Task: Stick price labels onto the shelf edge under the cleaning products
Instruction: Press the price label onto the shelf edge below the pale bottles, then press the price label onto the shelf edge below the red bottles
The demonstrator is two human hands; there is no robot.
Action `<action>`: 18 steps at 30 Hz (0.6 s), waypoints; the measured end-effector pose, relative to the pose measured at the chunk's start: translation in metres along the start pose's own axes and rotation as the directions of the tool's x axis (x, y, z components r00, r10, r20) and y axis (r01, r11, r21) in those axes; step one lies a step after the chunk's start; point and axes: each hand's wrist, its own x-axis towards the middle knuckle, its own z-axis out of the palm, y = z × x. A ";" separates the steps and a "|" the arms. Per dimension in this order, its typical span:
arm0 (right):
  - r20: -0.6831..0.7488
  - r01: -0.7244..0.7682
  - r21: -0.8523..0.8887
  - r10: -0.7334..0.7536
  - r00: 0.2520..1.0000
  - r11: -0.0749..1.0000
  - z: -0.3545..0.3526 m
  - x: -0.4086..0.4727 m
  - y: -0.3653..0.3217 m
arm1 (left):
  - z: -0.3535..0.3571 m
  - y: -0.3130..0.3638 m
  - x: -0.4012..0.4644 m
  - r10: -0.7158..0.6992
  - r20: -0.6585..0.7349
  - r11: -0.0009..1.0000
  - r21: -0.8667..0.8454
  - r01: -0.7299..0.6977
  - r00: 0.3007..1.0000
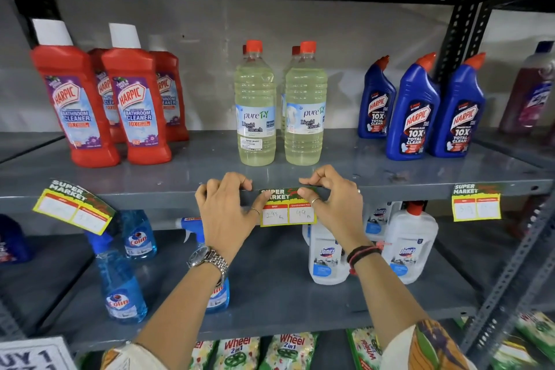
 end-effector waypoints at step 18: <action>0.115 0.018 0.181 -0.039 0.993 0.983 0.016 -0.012 -0.039 | -0.132 -0.107 0.036 0.150 0.044 0.976 0.153 -0.155 0.988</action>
